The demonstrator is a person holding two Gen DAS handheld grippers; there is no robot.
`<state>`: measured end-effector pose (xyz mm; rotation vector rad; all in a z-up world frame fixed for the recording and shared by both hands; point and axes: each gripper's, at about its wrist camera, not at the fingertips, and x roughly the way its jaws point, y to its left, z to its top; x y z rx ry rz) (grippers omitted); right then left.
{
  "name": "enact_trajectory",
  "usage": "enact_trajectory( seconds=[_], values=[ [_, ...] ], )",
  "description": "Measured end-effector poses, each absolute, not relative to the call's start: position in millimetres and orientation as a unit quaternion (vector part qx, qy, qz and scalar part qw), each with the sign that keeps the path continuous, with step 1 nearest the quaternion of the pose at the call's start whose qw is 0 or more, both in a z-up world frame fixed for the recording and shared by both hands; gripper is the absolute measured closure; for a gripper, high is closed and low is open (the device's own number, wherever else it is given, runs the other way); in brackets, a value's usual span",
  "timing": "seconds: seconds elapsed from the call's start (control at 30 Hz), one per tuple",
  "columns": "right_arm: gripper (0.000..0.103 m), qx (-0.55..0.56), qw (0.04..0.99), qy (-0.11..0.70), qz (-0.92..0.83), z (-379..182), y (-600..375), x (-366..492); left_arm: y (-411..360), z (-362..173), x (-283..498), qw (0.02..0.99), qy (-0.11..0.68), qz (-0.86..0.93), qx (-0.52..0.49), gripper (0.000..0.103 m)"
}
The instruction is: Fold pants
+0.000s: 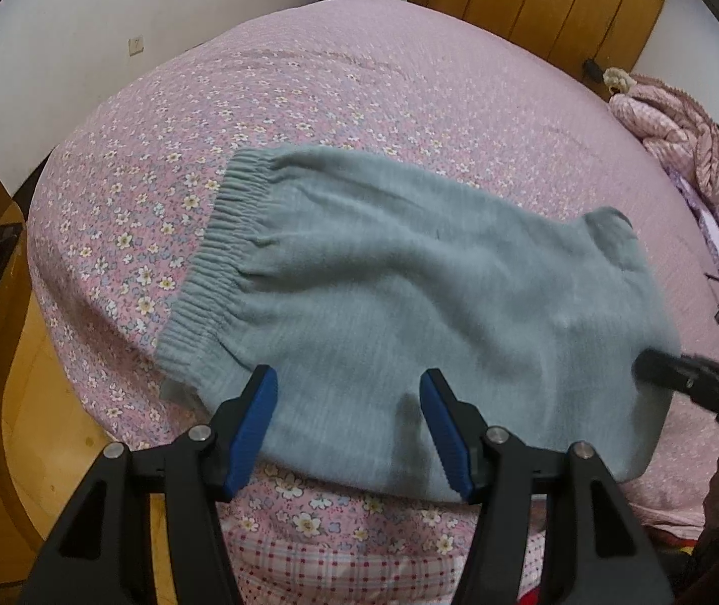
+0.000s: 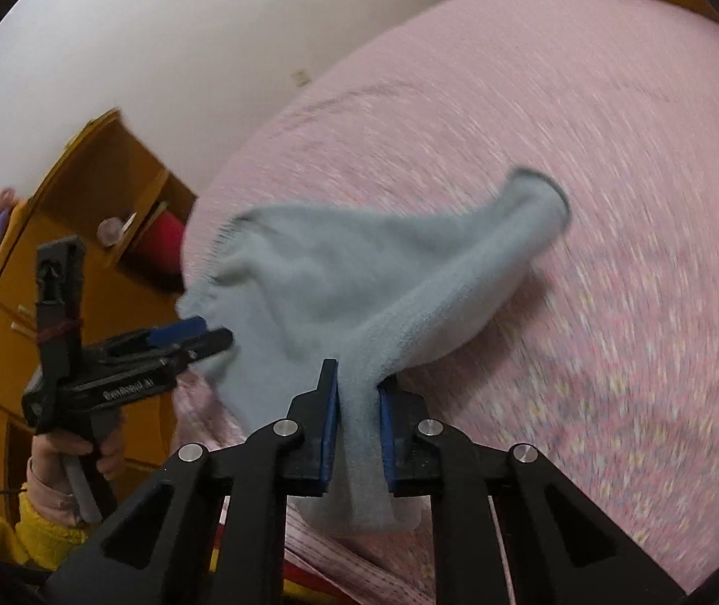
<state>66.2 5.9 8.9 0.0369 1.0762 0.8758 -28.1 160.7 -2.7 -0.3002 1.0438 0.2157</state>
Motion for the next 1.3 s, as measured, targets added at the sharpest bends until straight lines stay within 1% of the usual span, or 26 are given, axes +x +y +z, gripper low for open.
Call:
enact_trajectory(
  seconds=[0.27,0.47,0.6,0.8,0.93,1.0,1.03,1.07,1.3],
  values=[
    [0.088,-0.023,0.753,0.472,0.458,55.0,61.9,62.0,177.2,20.6,-47.8,0.864,0.463,0.118,-0.159,0.041],
    [0.088,-0.069,0.733,0.461,0.495,71.8,118.7,52.3,194.3,26.7,-60.6,0.866,0.447,0.136,-0.177,0.041],
    [0.088,-0.091,0.709,0.478,0.511,65.2,161.9,53.4,206.3,27.6,-69.5,0.866,0.439,0.147,-0.189,0.041],
    [0.088,-0.117,0.676,0.524,0.505,27.0,225.5,65.3,222.8,24.1,-84.5,0.863,0.430,0.169,-0.202,0.041],
    [0.082,-0.115,0.667,0.556,0.483,-4.3,255.0,74.9,232.5,21.8,-89.5,0.861,0.427,0.181,-0.206,0.041],
    [0.076,-0.092,0.664,0.566,0.480,-9.1,262.1,79.5,236.2,20.5,-90.4,0.860,0.427,0.184,-0.211,0.041],
    [0.071,-0.076,0.662,0.570,0.482,-9.4,263.6,80.4,236.9,20.4,-90.9,0.859,0.428,0.185,-0.212,0.041],
    [0.069,-0.061,0.658,0.570,0.488,-8.4,261.6,80.7,237.7,20.1,-91.2,0.858,0.428,0.186,-0.213,0.041],
    [0.069,-0.045,0.671,0.526,0.521,24.1,239.9,73.3,237.9,31.1,-97.4,0.860,0.423,0.198,-0.204,0.041]
  ],
)
